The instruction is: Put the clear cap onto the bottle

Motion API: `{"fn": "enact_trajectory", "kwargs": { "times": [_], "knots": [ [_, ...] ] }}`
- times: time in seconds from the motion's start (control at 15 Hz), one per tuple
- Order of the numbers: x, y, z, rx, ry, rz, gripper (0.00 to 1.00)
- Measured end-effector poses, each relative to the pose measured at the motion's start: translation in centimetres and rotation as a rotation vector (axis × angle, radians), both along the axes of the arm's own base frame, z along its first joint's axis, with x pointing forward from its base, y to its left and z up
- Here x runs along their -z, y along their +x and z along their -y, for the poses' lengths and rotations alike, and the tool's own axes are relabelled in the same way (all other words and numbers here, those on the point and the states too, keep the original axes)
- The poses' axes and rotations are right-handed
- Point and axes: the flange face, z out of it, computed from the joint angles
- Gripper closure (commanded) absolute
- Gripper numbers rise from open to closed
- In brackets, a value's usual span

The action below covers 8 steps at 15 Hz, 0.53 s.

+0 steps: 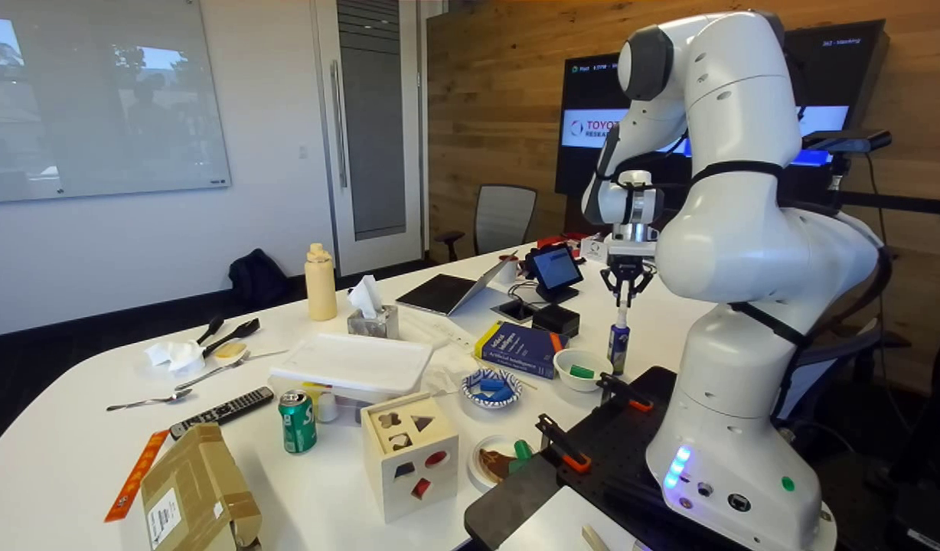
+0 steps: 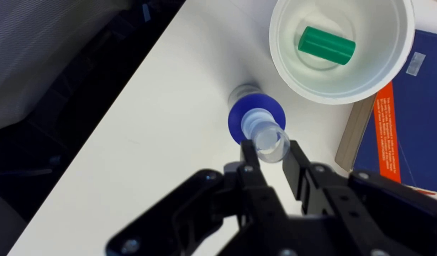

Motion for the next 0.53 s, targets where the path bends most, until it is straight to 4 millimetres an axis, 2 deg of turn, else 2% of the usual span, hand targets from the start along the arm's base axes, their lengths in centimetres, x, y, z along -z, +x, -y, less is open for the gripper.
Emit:
{"fn": "enact_trajectory", "kwargs": {
  "times": [0.53],
  "knots": [
    [1.5, 0.1, 0.7, 0.004, 0.02, -0.03, 0.94]
  ]
}}
